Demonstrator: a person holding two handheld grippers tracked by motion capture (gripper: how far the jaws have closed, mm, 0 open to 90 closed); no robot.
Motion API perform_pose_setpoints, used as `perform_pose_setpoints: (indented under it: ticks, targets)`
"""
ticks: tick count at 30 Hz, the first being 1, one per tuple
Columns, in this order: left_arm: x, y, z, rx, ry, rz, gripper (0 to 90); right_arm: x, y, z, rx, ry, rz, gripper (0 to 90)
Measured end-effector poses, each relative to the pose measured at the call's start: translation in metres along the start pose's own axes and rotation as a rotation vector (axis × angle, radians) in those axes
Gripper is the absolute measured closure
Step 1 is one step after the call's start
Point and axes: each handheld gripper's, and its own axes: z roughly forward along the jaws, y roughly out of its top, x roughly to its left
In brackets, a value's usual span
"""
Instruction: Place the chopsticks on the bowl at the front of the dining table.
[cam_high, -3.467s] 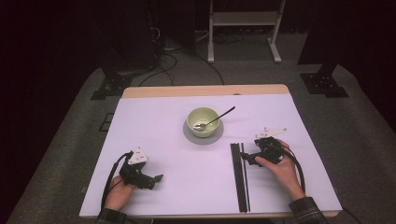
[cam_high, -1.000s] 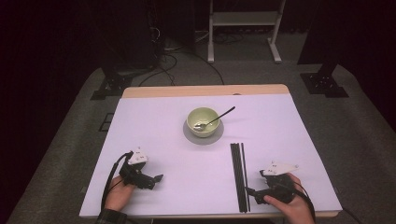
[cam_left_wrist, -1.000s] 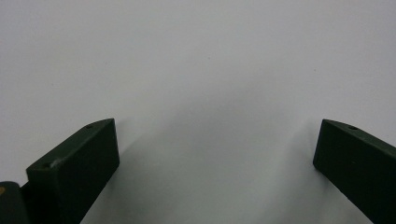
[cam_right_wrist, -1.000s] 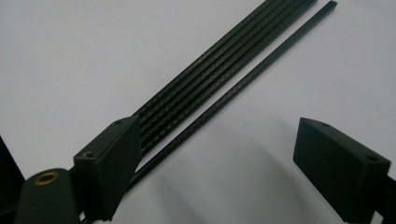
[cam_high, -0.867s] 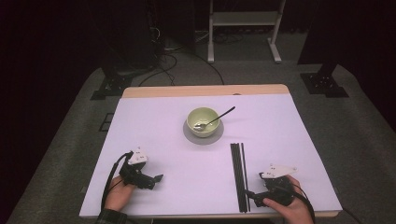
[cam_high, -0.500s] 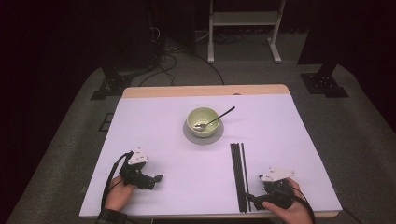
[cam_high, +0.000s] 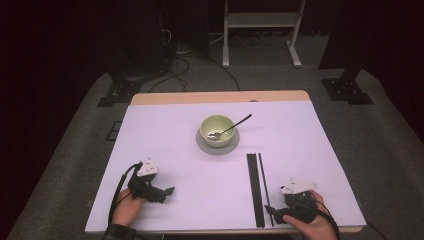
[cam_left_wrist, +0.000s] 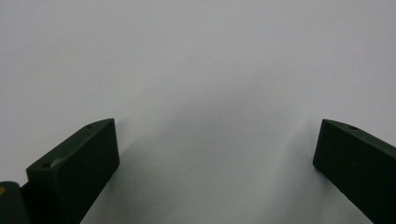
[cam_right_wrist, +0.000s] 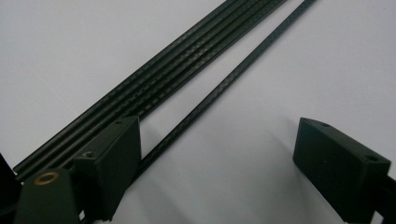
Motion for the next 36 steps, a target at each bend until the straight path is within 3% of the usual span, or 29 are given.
perform_pose_setpoints:
  ticks: [36]
  targets:
    - [0.0,0.0,0.0,0.001,0.0,0.0,0.0,-0.029,-0.009,-0.009,0.005,-0.061,0.053,13.9]
